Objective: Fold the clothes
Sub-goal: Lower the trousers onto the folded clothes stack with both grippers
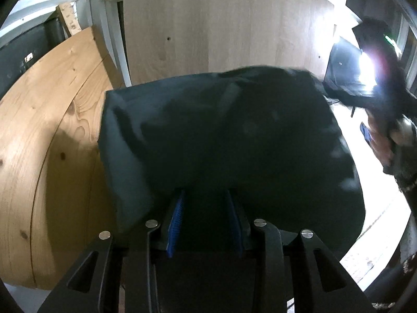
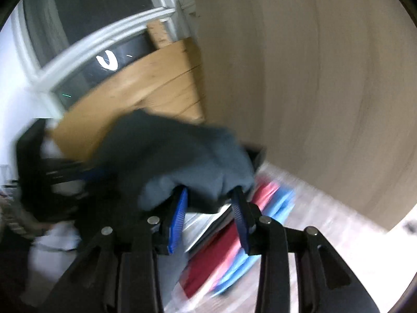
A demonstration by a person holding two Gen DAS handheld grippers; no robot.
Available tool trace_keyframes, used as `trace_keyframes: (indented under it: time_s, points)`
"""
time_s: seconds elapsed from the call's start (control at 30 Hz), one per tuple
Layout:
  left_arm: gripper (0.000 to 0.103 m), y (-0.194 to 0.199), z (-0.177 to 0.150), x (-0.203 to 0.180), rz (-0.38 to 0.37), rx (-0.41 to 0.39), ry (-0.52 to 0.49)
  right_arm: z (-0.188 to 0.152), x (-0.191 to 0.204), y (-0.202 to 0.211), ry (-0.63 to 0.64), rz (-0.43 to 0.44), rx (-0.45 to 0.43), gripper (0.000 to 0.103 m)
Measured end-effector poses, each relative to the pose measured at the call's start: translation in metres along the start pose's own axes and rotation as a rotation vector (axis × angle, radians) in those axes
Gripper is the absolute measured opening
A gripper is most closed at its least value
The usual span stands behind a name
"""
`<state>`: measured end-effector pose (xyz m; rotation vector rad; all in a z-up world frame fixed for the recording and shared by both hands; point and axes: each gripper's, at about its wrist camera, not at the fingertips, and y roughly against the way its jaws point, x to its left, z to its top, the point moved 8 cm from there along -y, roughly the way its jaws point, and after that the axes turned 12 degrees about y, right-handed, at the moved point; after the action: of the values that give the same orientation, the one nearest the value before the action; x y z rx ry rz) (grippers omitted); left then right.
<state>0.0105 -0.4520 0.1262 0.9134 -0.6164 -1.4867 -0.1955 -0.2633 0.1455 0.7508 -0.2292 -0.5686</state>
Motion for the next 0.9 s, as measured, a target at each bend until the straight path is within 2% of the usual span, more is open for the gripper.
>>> trace_keyframes:
  time_s: [0.13,0.23,0.27,0.37,0.47,0.53,0.6,0.73,0.77,0.87,0.9]
  points:
    - [0.032,0.0,0.0,-0.003,-0.014,0.001,0.009,0.016,-0.036,-0.006,-0.034,-0.11,0.021,0.033]
    - [0.032,-0.002,-0.003,-0.004,-0.012,0.002,-0.008,0.007,-0.036,0.0,0.01,-0.158,0.035,0.037]
    - [0.032,-0.005,-0.002,-0.002,-0.006,0.006,-0.017,0.0,-0.036,0.004,-0.012,-0.129,0.029,0.038]
    - [0.032,-0.004,-0.006,-0.001,-0.001,0.004,-0.026,-0.019,-0.04,0.022,-0.176,0.059,-0.038,0.038]
    - [0.032,-0.005,-0.008,-0.003,0.002,0.008,-0.028,-0.045,-0.059,0.044,-0.357,0.075,-0.086,0.04]
    - [0.032,-0.004,-0.008,-0.004,0.007,0.01,-0.032,-0.058,-0.047,0.057,-0.396,0.217,-0.107,0.041]
    - [0.032,0.003,-0.006,-0.005,-0.002,0.006,-0.014,-0.066,-0.02,0.064,-0.36,0.336,-0.081,0.043]
    - [0.032,0.02,-0.004,-0.016,-0.039,-0.011,0.001,-0.076,0.019,0.058,-0.24,0.35,-0.007,0.044]
    - [0.033,0.026,-0.008,-0.026,-0.045,-0.014,-0.024,-0.078,0.023,0.053,-0.239,0.355,0.007,0.044]
    - [0.042,0.044,-0.022,-0.059,-0.061,-0.021,-0.113,-0.081,0.03,0.045,-0.257,0.396,0.033,0.018]
    - [0.042,0.045,-0.023,-0.066,-0.063,-0.023,-0.135,-0.082,0.033,0.048,-0.273,0.425,0.028,0.017]
